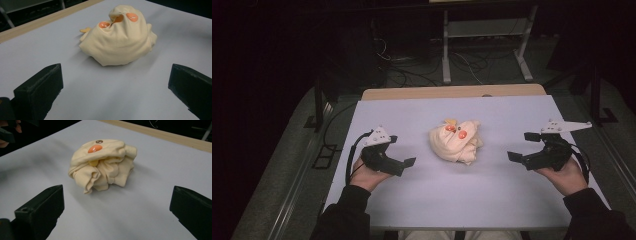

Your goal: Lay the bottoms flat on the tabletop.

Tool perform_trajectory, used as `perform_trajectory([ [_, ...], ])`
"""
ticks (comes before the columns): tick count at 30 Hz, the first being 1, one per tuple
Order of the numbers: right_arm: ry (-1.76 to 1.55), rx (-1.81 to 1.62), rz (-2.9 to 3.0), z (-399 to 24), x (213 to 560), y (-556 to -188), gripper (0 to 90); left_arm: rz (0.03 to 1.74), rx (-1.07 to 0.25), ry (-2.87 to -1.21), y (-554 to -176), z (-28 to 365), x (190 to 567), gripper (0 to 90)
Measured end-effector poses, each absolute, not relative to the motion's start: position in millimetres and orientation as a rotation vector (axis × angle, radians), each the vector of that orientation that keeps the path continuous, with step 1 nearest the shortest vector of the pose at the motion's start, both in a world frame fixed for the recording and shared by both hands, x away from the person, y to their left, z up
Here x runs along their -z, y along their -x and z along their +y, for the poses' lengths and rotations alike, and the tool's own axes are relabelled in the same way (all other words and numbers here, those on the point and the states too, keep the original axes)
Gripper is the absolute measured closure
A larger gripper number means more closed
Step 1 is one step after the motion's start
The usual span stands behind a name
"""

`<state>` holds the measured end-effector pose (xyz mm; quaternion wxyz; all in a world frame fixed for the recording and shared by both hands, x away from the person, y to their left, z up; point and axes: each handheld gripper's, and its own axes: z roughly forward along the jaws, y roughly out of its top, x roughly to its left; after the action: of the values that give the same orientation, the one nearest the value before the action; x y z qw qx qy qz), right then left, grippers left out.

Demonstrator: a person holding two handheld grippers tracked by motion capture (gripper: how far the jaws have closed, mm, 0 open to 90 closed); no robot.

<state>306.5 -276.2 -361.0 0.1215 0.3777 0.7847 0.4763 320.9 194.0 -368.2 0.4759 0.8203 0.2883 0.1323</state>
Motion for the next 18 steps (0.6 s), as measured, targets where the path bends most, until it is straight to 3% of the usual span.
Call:
perform_trajectory([
  [18, -1.072, -1.319, 2.364, -260, 352, -338, 0.0, 0.673, -0.327, -2.017, -344, 187, 350, 0.0],
])
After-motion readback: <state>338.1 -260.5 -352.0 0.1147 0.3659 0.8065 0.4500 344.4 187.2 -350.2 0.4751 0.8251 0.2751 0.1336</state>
